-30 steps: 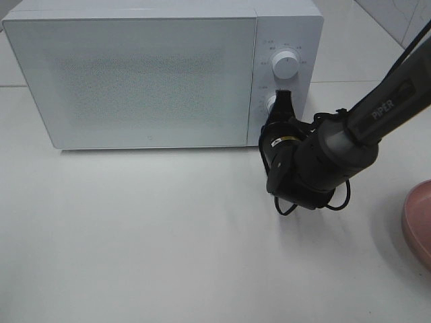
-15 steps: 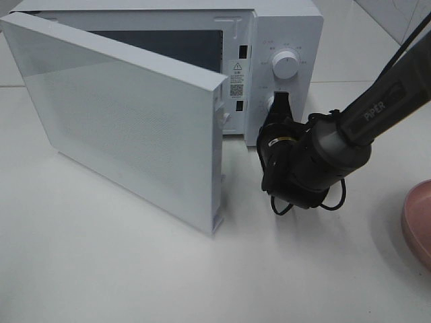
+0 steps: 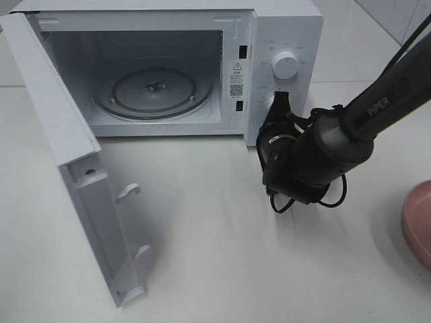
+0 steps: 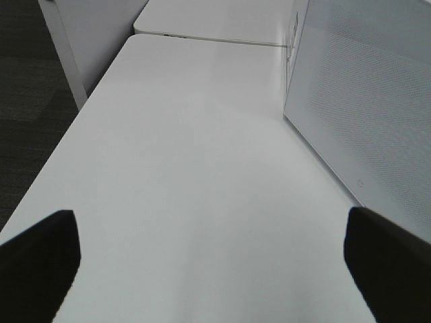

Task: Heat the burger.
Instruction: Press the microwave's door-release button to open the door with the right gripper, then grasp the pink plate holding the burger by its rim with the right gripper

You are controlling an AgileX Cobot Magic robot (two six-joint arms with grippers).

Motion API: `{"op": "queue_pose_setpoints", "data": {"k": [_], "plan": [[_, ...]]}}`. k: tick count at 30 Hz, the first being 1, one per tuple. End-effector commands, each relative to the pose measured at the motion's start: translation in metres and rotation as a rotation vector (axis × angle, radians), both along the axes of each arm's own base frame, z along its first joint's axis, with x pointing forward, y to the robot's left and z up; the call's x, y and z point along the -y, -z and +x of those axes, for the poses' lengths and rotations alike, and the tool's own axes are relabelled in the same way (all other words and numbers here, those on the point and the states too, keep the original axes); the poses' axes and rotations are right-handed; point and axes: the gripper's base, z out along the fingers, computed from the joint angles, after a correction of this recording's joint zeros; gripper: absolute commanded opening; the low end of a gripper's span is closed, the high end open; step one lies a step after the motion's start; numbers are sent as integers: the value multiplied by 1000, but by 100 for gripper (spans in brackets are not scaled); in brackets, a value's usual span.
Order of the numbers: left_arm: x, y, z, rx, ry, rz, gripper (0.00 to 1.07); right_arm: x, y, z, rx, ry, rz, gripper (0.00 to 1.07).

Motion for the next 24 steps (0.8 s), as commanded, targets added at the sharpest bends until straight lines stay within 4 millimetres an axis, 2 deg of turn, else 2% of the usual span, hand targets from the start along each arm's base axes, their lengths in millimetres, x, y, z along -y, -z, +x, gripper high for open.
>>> {"op": "queue_pose_setpoints", "data": {"k": [1, 9, 11, 14, 19, 22, 24], "plan": [[0, 1, -2, 17, -2, 2, 100, 1, -30, 25, 191, -44, -32, 0], [0, 1, -2, 17, -2, 2, 100, 7, -29, 8, 101, -88, -47, 0], [0, 1, -2, 17, -2, 2, 100, 11, -28, -1, 56, -111, -72, 0], [0, 1, -2, 17, -2, 2, 100, 12, -29, -3, 45, -118, -77, 0], [0, 1, -2, 17, -2, 2, 100, 16, -29, -20, -67, -204, -142, 0], [0, 1, -2, 17, -2, 2, 100, 17, -28, -22, -85, -217, -151, 0], [0, 1, -2, 17, -2, 2, 100, 19, -30, -34, -151, -303, -219, 0]]}}
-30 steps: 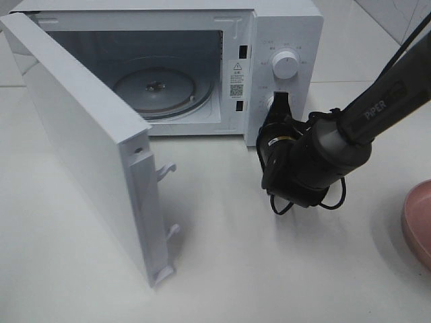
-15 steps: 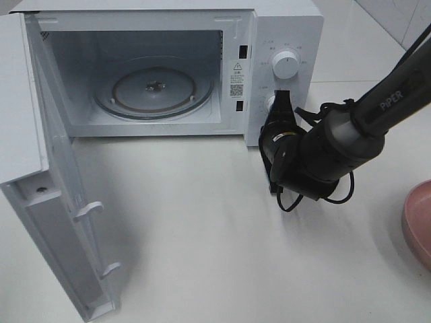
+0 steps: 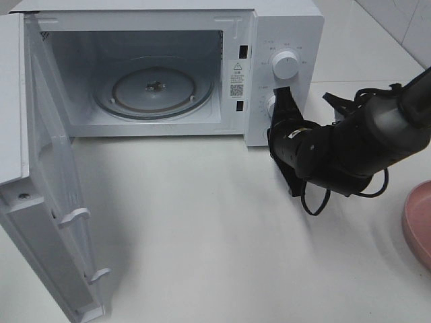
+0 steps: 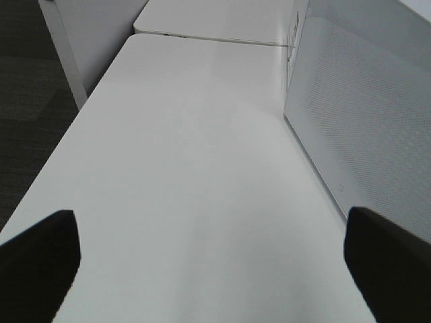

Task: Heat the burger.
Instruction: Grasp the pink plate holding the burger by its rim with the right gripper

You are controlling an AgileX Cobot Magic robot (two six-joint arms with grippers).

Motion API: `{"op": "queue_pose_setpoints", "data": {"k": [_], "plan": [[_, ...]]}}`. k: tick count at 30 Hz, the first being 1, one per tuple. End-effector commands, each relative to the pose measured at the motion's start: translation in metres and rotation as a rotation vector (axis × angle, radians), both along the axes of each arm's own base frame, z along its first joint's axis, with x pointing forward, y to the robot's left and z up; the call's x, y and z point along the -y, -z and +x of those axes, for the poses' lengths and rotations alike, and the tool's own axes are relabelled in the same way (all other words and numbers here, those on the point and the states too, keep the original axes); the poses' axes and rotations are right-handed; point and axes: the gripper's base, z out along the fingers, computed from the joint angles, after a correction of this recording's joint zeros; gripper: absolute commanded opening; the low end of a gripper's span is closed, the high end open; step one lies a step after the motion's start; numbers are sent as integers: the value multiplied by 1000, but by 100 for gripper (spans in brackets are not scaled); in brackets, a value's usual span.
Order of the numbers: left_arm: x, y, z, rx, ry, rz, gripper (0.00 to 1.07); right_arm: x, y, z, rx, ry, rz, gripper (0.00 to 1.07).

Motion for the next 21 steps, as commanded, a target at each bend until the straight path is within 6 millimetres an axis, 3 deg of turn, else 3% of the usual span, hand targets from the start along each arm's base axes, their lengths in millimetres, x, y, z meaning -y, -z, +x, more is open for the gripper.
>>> {"op": "queue_pose_setpoints", "data": {"k": [1, 11, 13, 21], "plan": [[0, 1, -2, 17, -2, 2, 100, 1, -3, -8, -42, -79, -59, 0], [0, 1, -2, 17, -2, 2, 100, 4, -19, -32, -134, -386, -298, 0], [0, 1, -2, 17, -2, 2, 100, 1, -31, -41, -138, -620, -455, 0], [0, 1, -2, 17, -2, 2, 100, -2, -42, -59, -188, -946, -561, 0]]}}
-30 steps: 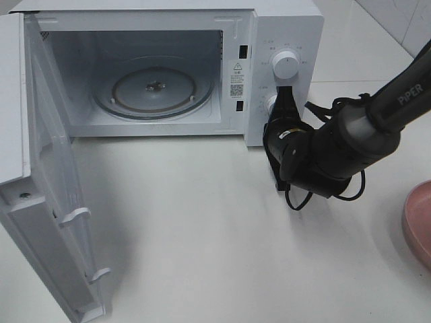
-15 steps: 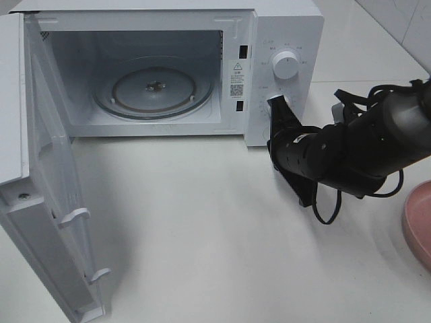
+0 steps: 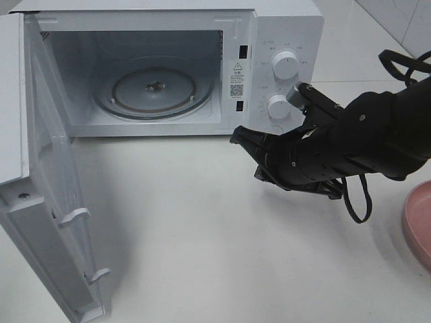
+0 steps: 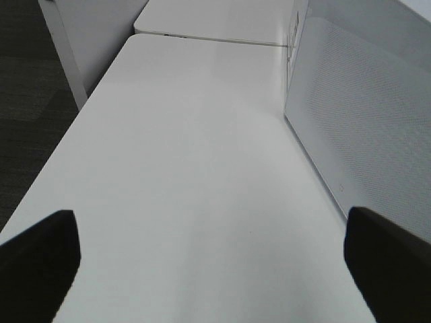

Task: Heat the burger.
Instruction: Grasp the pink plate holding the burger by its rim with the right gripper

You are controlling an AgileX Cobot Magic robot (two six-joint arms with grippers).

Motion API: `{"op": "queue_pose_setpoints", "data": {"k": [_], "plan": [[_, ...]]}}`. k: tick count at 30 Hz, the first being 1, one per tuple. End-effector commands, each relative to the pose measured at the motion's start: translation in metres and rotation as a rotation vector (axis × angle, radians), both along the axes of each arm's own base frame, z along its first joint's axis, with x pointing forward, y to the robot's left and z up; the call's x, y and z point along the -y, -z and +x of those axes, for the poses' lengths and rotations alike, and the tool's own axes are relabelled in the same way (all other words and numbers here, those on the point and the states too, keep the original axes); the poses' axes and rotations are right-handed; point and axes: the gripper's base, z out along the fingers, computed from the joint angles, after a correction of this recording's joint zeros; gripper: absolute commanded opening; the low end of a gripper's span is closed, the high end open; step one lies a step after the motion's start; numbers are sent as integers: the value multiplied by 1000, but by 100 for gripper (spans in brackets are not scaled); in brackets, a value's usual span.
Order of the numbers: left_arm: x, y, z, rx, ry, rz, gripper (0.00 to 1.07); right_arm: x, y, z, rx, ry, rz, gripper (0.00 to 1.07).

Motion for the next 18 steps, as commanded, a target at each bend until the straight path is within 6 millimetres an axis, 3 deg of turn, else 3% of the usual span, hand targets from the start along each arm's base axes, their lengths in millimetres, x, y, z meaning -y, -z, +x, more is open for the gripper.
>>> {"op": "queue_pose_setpoints", "data": {"k": [1, 8, 18], "plan": [[0, 1, -2, 17, -2, 2, 100, 4, -6, -10, -77, -203, -59, 0], [0, 1, -2, 17, -2, 2, 100, 26, -15, -14, -157, -321, -110, 0], [0, 1, -2, 17, -2, 2, 100, 61, -47, -30, -214, -482, -267, 6]]}}
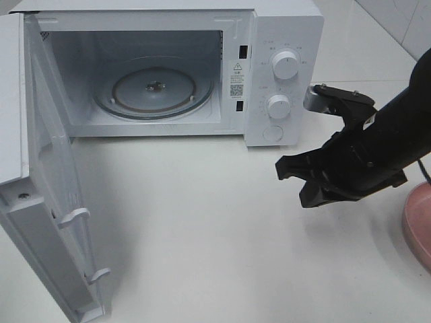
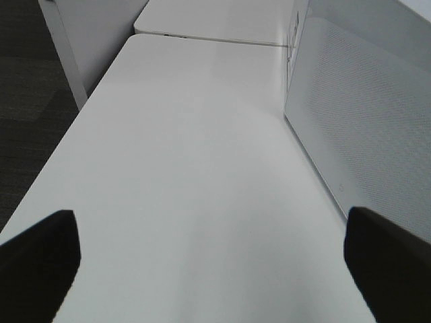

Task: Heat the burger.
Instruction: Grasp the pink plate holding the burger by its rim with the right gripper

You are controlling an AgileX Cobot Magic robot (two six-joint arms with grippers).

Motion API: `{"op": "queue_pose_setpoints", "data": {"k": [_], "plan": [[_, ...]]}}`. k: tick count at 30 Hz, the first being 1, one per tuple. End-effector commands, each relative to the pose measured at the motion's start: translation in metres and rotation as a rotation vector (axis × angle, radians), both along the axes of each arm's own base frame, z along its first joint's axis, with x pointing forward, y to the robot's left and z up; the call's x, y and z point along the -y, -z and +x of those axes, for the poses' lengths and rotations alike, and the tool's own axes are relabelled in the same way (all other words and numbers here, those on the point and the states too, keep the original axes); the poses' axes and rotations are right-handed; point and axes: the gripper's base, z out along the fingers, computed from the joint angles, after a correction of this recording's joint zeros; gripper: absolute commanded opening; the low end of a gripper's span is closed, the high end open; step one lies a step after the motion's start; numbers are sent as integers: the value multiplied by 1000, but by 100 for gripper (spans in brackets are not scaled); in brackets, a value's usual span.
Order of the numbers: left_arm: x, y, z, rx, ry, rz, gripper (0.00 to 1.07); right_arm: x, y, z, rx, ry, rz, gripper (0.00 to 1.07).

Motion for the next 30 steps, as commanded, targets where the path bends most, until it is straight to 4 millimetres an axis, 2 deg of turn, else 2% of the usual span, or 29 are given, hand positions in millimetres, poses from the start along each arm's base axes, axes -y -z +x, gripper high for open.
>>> {"op": "queue_pose_setpoints", "data": {"k": [1, 3, 4, 5, 6, 8, 9, 10, 11, 12, 13, 14, 15, 16, 30], "plan": [[0, 1, -2, 17, -2, 2, 100, 8, -8, -5, -11, -45, -48, 6], [0, 1, -2, 17, -2, 2, 100, 14, -16, -10, -5, -65, -100, 13], [0, 1, -2, 17, -2, 2, 100, 14, -16, -10, -5, -65, -100, 13], [0, 1, -2, 17, -2, 2, 100, 18, -22, -13, 2, -65, -134, 21], [0, 1, -2, 17, -2, 2, 100, 18, -22, -13, 2, -65, -134, 21], [0, 1, -2, 17, -2, 2, 100, 24, -29, -16, 20, -51, -178, 41], [0, 1, -2, 17, -2, 2, 100, 24, -29, -16, 20, -51, -178, 41], [0, 1, -2, 17, -2, 2, 100, 31, -34, -16, 28, -11, -191, 60], [0, 1, -2, 17, -2, 2, 100, 35, -36, -17, 30, -2, -199, 70], [0, 1, -2, 17, -2, 2, 100, 41, -38, -18, 22, 1, -225, 77], [0, 1, -2, 17, -2, 2, 100, 41, -38, -18, 22, 1, -225, 77], [0, 1, -2, 17, -2, 2, 100, 44, -38, -19, 7, 4, -239, 94], [0, 1, -2, 17, -2, 2, 100, 44, -38, -19, 7, 4, -239, 94], [0, 1, -2, 17, -2, 2, 100, 50, -37, -21, -30, 14, -263, 101], [0, 1, -2, 17, -2, 2, 100, 90, -37, -16, -69, 139, -333, 97]]}}
